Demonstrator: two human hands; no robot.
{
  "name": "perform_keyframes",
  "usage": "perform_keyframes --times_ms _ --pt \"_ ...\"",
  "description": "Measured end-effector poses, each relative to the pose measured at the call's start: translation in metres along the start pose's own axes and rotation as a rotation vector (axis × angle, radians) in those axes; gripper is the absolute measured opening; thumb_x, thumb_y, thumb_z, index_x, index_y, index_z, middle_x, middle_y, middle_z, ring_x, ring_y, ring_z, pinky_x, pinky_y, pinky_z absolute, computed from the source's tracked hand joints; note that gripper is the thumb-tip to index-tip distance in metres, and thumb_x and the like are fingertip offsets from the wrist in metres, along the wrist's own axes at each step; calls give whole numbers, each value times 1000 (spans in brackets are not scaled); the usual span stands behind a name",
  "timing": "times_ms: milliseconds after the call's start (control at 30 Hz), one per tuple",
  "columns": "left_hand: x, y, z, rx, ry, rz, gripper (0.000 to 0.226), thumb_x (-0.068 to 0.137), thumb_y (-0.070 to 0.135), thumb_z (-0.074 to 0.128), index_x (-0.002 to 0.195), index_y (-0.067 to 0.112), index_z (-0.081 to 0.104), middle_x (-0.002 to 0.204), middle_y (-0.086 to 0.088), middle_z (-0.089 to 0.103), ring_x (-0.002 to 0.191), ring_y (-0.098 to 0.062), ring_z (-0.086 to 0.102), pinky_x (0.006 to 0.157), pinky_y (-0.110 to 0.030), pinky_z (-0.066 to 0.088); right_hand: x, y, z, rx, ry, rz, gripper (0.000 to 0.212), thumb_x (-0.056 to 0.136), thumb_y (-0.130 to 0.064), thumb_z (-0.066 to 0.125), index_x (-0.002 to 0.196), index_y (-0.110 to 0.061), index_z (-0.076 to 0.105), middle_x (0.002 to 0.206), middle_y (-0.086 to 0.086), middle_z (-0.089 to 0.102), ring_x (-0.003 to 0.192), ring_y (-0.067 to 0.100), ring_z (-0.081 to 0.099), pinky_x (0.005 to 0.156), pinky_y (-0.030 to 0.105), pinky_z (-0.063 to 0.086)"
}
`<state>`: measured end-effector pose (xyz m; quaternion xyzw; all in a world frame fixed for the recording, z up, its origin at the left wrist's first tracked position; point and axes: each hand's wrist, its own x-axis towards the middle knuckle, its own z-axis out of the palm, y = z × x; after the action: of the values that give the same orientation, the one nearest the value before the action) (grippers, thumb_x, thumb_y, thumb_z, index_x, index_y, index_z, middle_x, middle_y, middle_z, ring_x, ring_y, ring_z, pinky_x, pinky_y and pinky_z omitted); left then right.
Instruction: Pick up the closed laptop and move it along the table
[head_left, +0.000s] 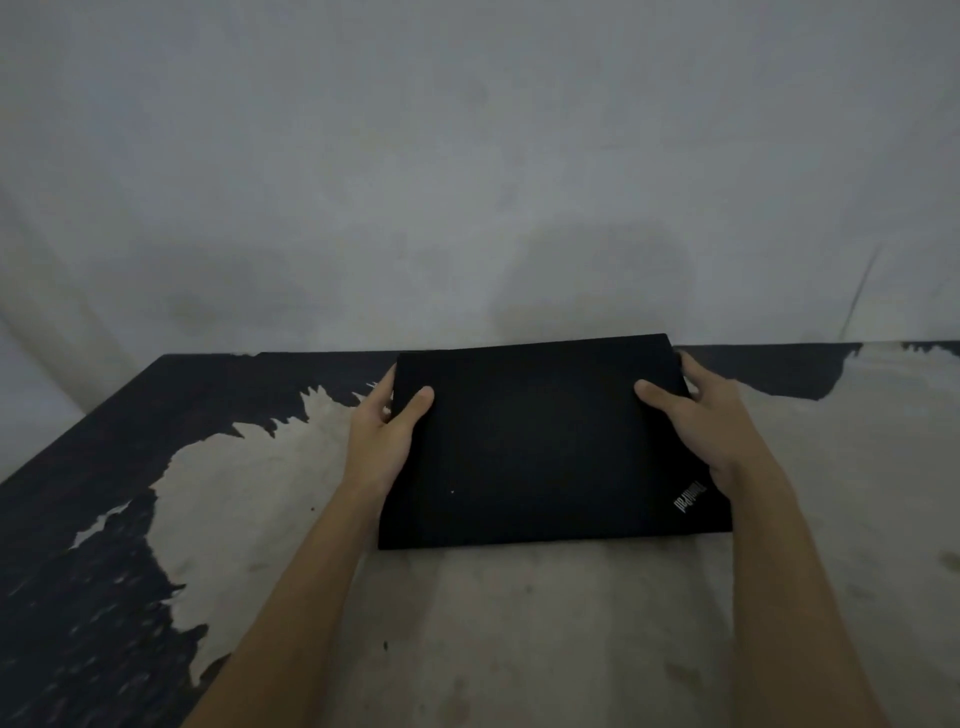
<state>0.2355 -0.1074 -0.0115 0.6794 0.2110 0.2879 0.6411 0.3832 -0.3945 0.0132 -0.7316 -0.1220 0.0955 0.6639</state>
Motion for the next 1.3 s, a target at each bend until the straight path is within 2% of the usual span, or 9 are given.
perform_keyframes --times_ms 233,333,467,567,667,767,867,1100,1300 --pt "10 -7 -1 23 -11 -1 42 94 15 76 100 56 76 98 21 81 91 -2 77 67 -15 60 8 12 1 -52 31 54 65 94 -30 74 154 -23 49 147 8 63 130 34 62 108 53 51" --pt "14 -13 -4 70 13 20 37 93 18 77 120 43 73 104 18 81 98 -5 76 75 -22 63 8 15 6 -82 64 95 73 94 -34 73 159 -21 42 154 9 56 134 34 58 111 54 48" --pt "17 -13 -3 131 28 57 54 92 23 78 143 17 62 135 1 72 124 -19 67 103 -43 55 7 16 11 -174 105 88 60 94 -36 72 150 -21 54 145 8 64 128 33 62 109 54 50" --pt "17 -16 -3 173 20 89 55 92 23 78 144 14 60 111 32 75 103 8 69 93 -24 59 8 17 13 -237 153 88 49 94 -34 71 138 -17 63 132 10 69 119 34 66 105 54 53" --pt "18 -16 -1 253 -1 75 45 92 23 78 135 25 65 97 41 70 88 14 68 77 -6 52 12 20 12 -268 156 122 39 93 -33 72 125 -12 69 132 18 65 113 38 66 102 56 53" --pt "21 -15 0 321 -22 95 23 93 16 76 110 32 75 89 24 79 90 -3 76 71 -17 60 14 21 12 -370 139 145 40 92 -39 71 118 -8 67 136 19 58 116 41 62 104 56 51" --pt "23 -14 1 374 -34 116 30 94 16 75 124 13 74 107 2 78 94 -11 74 78 -24 61 14 19 13 -470 120 153 45 95 -43 66 120 -6 64 141 18 48 122 42 56 108 57 47" --pt "26 -17 0 486 -5 120 26 91 16 78 114 6 77 96 2 76 80 2 68 63 -5 53 11 13 16 -676 93 197 61 99 -49 58 138 -2 56 148 21 41 133 43 47 111 56 43" --pt "20 -5 -9 507 -16 122 46 89 16 81 133 8 67 115 1 65 105 -18 66 83 -16 51 -5 -4 27 -856 124 185 74 96 -52 63 153 -9 43 162 23 27 147 42 31 118 52 30"
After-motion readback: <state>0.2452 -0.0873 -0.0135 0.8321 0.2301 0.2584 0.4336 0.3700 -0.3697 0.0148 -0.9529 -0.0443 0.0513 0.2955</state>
